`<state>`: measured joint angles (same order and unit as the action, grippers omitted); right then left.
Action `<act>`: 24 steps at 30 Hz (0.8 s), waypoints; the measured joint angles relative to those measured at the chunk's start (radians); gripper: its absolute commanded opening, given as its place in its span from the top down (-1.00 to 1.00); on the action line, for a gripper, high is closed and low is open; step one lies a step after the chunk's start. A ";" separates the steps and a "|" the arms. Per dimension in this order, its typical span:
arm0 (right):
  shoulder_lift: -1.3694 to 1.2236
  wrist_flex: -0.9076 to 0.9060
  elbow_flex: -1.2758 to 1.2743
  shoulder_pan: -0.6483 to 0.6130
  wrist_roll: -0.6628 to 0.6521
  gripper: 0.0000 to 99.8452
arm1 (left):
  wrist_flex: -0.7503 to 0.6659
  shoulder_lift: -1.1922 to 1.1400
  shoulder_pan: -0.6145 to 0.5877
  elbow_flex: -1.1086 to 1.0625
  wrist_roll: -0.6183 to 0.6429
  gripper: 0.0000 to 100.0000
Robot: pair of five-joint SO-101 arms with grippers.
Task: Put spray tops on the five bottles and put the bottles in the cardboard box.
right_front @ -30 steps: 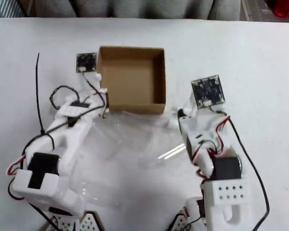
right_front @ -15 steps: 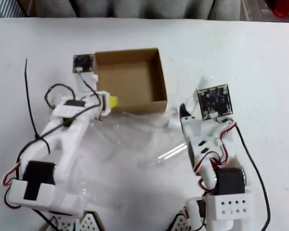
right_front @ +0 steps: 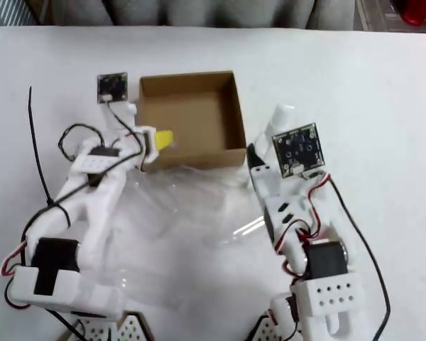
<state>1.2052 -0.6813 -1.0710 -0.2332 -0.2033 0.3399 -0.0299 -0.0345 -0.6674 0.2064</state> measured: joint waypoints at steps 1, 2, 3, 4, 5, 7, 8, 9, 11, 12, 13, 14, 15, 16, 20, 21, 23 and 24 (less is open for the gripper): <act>0.000 0.011 -0.017 0.000 0.000 0.97 | -0.018 0.000 0.000 0.000 0.000 0.33; 0.000 0.020 -0.031 0.000 0.000 0.97 | -0.037 0.000 0.000 0.000 0.000 0.33; 0.000 0.026 -0.038 0.000 0.000 0.97 | -0.052 -0.003 0.000 0.000 0.000 0.33; 0.000 0.029 -0.043 0.000 0.000 0.97 | -0.063 -0.014 0.000 0.002 0.000 0.33; 0.000 0.032 -0.044 0.000 0.000 0.97 | -0.068 -0.035 0.002 0.009 0.000 0.33; 0.000 0.032 -0.044 0.000 0.000 0.97 | -0.071 -0.100 0.002 0.046 0.000 0.33; 0.000 0.032 -0.044 0.000 0.000 0.97 | -0.071 -0.130 0.002 0.068 0.000 0.33; 0.000 0.032 -0.044 0.000 0.000 0.97 | -0.071 -0.158 0.002 0.086 0.000 0.33; 0.000 0.032 -0.044 0.000 0.000 0.97 | -0.071 -0.190 0.002 0.121 0.000 0.33; 0.000 0.032 -0.044 0.000 0.000 0.97 | -0.071 -0.198 0.003 0.137 0.000 0.33; 0.000 0.032 -0.044 0.000 0.000 0.97 | -0.071 -0.199 0.003 0.149 0.000 0.33; 0.000 0.032 -0.044 0.000 0.000 0.97 | -0.071 -0.201 0.006 0.160 0.000 0.33; 0.000 0.032 -0.044 0.000 0.000 0.97 | -0.071 -0.203 0.017 0.166 0.002 0.33; 0.000 0.032 -0.044 0.000 0.000 0.97 | -0.071 -0.203 0.032 0.170 0.002 0.33; 0.000 0.032 -0.044 0.000 0.000 0.97 | -0.071 -0.203 0.089 0.172 -0.002 0.33; 0.000 0.032 -0.044 0.000 0.000 0.97 | -0.071 -0.203 0.098 0.172 -0.002 0.33; 0.000 0.032 -0.044 0.000 0.000 0.97 | -0.071 -0.203 0.103 0.172 -0.002 0.33; 0.000 0.032 -0.044 0.000 0.000 0.97 | -0.071 -0.203 0.103 0.172 -0.002 0.33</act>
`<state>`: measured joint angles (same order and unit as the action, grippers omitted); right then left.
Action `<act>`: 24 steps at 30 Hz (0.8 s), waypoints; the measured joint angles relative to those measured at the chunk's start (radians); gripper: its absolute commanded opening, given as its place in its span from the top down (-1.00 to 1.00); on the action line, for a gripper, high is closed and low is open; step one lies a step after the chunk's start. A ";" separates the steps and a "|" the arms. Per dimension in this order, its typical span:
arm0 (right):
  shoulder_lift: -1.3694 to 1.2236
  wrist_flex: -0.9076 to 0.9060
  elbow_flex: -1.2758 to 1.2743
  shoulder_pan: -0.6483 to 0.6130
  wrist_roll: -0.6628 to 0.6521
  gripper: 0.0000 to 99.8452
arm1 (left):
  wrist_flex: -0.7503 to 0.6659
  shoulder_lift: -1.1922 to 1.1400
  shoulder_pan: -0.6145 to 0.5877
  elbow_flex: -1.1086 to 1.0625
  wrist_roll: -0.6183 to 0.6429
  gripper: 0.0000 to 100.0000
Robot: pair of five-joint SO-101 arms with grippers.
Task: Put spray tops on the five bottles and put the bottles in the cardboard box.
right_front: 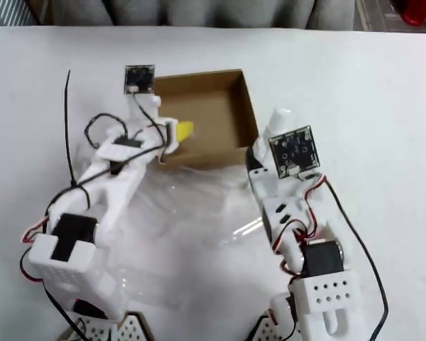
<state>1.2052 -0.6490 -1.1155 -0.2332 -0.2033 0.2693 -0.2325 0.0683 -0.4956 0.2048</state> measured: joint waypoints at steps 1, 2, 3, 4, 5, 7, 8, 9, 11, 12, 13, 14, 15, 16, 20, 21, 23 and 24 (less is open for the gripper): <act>0.000 0.000 0.000 0.000 0.000 0.97 | 0.000 0.000 0.000 0.000 0.000 0.33; 0.000 0.000 0.000 0.000 0.000 0.97 | 0.000 0.000 0.000 0.000 0.000 0.33; 0.000 0.000 0.000 0.000 0.000 0.97 | 0.000 0.000 0.000 0.000 0.000 0.33; 0.000 0.000 0.000 0.000 0.000 0.97 | 0.000 0.000 -0.002 0.000 0.000 0.33; 0.000 0.011 0.000 0.000 0.000 0.97 | 0.000 0.000 -0.005 0.000 0.000 0.33; 0.000 0.044 0.000 0.000 0.000 0.97 | 0.000 0.005 -0.020 0.000 0.000 0.33; 0.000 0.060 0.000 0.000 0.000 0.97 | 0.000 0.015 -0.029 0.000 0.000 0.33; 0.000 0.072 0.000 0.000 0.000 0.97 | 0.000 0.031 -0.040 0.002 0.000 0.33; 0.000 0.080 0.000 0.000 0.000 0.97 | 0.000 0.060 -0.054 0.002 0.000 0.33; 0.000 0.083 0.000 0.000 0.000 0.97 | 0.000 0.066 -0.054 0.002 0.002 0.33; 0.000 0.083 0.000 0.000 0.000 0.97 | 0.000 0.069 -0.051 0.005 0.000 0.33; 0.000 0.083 0.000 0.000 0.000 0.97 | 0.000 0.069 -0.046 0.008 0.000 0.33; 0.000 0.083 0.000 0.000 0.000 0.97 | 0.000 0.069 -0.046 0.009 0.000 0.33; 0.000 0.083 0.000 0.000 0.000 0.97 | 0.000 0.066 -0.046 0.015 0.000 0.33; 0.000 0.083 0.000 0.000 0.000 0.97 | 0.005 -0.025 -0.048 0.109 0.000 0.43; 0.000 0.083 0.000 -0.002 0.000 0.97 | 0.020 -0.051 -0.048 0.137 0.000 0.50; 0.000 0.083 0.000 0.006 0.000 0.97 | 0.060 -0.083 -0.052 0.189 0.000 0.66; 0.000 0.083 0.000 0.011 0.000 0.97 | 0.083 -0.086 -0.058 0.210 0.000 0.73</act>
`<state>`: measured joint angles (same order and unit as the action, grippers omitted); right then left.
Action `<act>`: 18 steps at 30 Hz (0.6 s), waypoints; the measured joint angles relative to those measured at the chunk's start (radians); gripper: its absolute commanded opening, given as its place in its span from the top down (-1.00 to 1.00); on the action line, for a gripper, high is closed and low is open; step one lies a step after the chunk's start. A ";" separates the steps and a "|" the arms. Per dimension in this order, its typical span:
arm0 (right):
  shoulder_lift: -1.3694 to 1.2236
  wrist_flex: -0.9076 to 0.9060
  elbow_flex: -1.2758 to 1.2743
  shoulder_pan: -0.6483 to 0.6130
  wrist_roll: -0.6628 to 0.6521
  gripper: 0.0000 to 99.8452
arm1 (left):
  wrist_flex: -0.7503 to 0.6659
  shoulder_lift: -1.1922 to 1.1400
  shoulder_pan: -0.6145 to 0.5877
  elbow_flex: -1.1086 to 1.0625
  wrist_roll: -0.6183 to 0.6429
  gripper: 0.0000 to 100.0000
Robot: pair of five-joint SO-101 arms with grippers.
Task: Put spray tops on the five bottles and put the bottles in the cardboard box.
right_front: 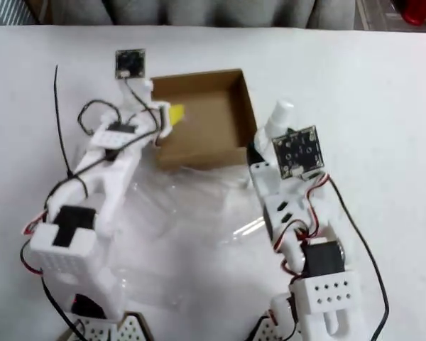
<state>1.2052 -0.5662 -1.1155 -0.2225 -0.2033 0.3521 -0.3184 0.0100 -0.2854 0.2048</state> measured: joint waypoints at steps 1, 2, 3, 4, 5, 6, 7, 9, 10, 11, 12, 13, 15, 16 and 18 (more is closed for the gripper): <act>0.000 0.000 0.000 0.003 0.000 0.97 | 0.025 0.000 -0.009 0.021 0.000 0.78; 0.000 0.000 0.000 0.006 0.000 0.97 | 0.048 0.000 -0.020 0.043 0.000 0.81; 0.000 0.000 0.000 0.006 0.000 0.97 | 0.069 0.000 -0.025 0.063 0.002 0.81; 0.000 0.000 0.000 0.006 0.000 0.97 | 0.086 -0.002 -0.028 0.072 0.002 0.81; 0.000 0.000 0.000 0.006 0.000 0.97 | 0.098 -0.005 -0.028 0.080 0.000 0.81; 0.000 0.000 0.000 0.006 0.000 0.97 | 0.103 -0.008 -0.026 0.081 0.002 0.82; 0.000 0.000 0.000 0.006 0.000 0.97 | 0.103 -0.008 -0.023 0.081 0.002 0.82; 0.000 0.000 0.000 0.006 0.000 0.97 | 0.103 -0.008 -0.021 0.081 0.000 0.82; 0.000 0.000 0.000 0.006 0.005 0.97 | 0.103 -0.008 -0.020 0.081 0.002 0.82; 0.000 0.000 0.000 0.006 0.018 0.97 | 0.103 -0.008 -0.017 0.081 0.002 0.82; 0.000 0.000 0.000 0.006 0.031 0.97 | 0.103 -0.008 -0.012 0.081 0.002 0.82; 0.000 0.000 0.000 0.006 0.041 0.97 | 0.103 -0.008 -0.005 0.081 0.002 0.82; 0.000 0.000 0.000 0.006 0.054 0.97 | 0.104 -0.008 0.012 0.081 -0.005 0.82; 0.000 0.000 0.000 0.006 0.058 0.97 | 0.104 -0.008 0.023 0.081 -0.020 0.82; 0.000 0.000 0.000 0.006 0.061 0.97 | 0.104 -0.008 0.031 0.081 -0.081 0.82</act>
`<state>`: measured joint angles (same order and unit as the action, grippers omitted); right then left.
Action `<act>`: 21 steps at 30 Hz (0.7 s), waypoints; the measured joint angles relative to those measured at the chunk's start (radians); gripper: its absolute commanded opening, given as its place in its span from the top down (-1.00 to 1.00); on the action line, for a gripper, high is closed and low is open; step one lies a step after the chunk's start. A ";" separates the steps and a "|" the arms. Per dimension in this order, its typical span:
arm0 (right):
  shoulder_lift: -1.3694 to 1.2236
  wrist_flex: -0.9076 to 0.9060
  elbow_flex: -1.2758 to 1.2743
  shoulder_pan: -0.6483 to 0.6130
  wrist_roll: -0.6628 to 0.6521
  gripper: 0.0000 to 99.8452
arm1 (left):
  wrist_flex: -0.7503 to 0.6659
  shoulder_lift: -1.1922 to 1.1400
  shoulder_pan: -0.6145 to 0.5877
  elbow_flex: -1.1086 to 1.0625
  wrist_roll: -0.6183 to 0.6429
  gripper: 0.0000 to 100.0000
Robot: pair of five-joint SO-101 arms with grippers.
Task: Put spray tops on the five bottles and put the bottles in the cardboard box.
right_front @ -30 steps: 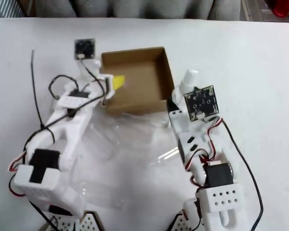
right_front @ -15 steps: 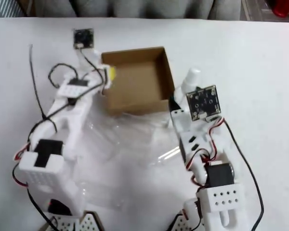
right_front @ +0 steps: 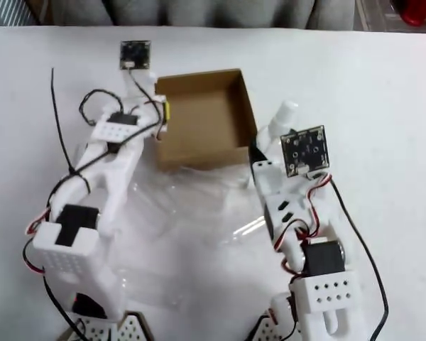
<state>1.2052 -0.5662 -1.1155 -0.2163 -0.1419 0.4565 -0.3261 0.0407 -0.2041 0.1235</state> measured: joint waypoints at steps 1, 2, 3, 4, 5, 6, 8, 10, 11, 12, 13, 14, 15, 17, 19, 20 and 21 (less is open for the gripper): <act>0.000 0.000 0.000 0.000 0.002 0.97 | 0.000 0.000 0.000 0.000 -0.026 0.81; 0.000 0.000 0.000 0.000 0.002 0.97 | 0.000 0.000 0.000 0.000 -0.046 0.81; 0.000 0.000 0.000 0.000 0.003 0.97 | 0.000 0.000 0.000 0.000 -0.057 0.81; 0.000 0.000 0.000 0.000 0.006 0.97 | 0.000 0.000 0.000 0.000 -0.061 0.81; 0.000 0.000 0.000 0.000 0.006 0.97 | 0.002 0.000 0.000 0.000 -0.066 0.82; 0.000 0.000 0.000 0.000 0.006 0.97 | 0.002 0.000 0.000 0.000 -0.071 0.82; 0.000 0.000 0.000 0.000 0.006 0.97 | 0.002 0.000 0.000 0.000 -0.072 0.82; 0.000 0.000 0.000 0.000 0.006 0.97 | 0.002 0.000 0.000 0.000 -0.078 0.82; 0.000 0.000 0.000 0.000 0.006 0.97 | 0.002 0.000 0.000 0.000 -0.097 0.82; 0.000 0.000 0.000 0.000 0.006 0.97 | 0.002 0.000 0.000 0.000 -0.127 0.82; 0.000 0.000 0.000 0.000 0.006 0.97 | 0.002 0.000 0.005 0.000 -0.163 0.82; 0.000 0.000 -0.005 0.000 0.006 0.97 | 0.002 0.000 0.006 0.000 -0.203 0.82; 0.000 0.000 -0.011 0.000 0.006 0.97 | 0.002 0.000 0.009 0.000 -0.236 0.81; 0.000 0.000 -0.017 0.000 0.006 0.97 | 0.002 0.000 0.017 0.000 -0.275 0.81; 0.000 0.000 -0.017 0.000 0.006 0.97 | 0.002 -0.006 0.028 0.000 -0.284 0.81; 0.000 0.000 -0.018 0.000 0.006 0.97 | 0.002 -0.021 0.034 0.002 -0.287 0.81; 0.000 0.000 -0.018 0.000 0.006 0.97 | -0.002 -0.037 0.040 0.008 -0.288 0.81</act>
<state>1.2052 -0.5662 -1.1339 -0.2163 -0.1358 0.4549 -0.3629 0.0806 -0.1964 -0.1649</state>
